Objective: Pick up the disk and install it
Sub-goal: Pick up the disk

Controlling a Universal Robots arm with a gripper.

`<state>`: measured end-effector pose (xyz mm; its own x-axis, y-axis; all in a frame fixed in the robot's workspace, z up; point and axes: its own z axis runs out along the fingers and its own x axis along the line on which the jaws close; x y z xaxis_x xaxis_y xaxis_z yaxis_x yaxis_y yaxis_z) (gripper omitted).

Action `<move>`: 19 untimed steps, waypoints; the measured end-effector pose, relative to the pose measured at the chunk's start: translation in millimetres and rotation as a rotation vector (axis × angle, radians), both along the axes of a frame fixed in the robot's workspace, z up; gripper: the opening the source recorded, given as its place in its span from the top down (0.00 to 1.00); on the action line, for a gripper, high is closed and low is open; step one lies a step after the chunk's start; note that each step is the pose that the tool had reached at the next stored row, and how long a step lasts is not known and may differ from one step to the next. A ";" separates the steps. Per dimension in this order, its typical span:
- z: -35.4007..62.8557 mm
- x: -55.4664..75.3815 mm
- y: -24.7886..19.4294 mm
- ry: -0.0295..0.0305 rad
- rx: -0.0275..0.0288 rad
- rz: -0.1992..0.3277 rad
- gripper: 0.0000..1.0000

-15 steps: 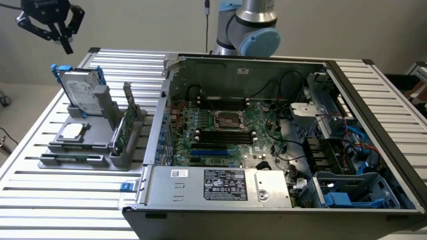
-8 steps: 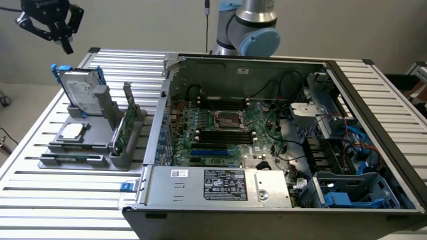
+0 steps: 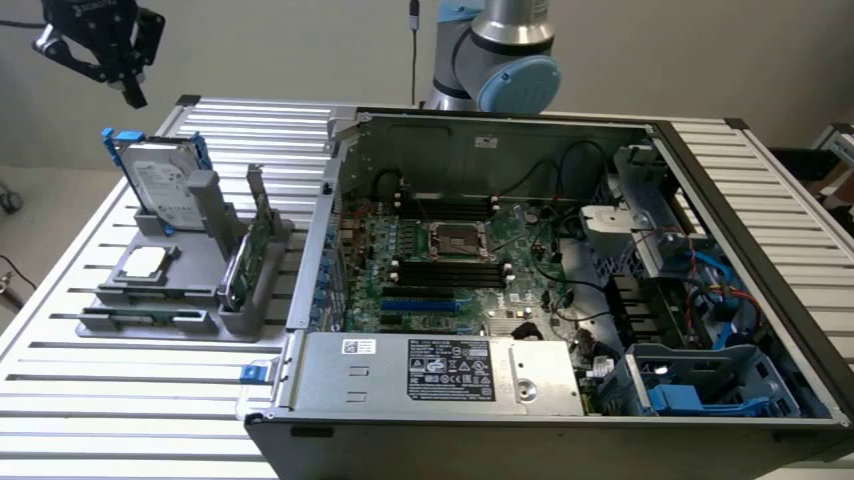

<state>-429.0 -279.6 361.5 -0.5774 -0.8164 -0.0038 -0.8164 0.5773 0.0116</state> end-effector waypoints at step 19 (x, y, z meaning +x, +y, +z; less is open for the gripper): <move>-5.9 -6.2 -1.9 0.0031 -0.0019 0.141 0.89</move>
<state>-435.2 -281.5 355.5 -0.4567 -0.8896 -0.0005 -0.8895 0.4567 0.0133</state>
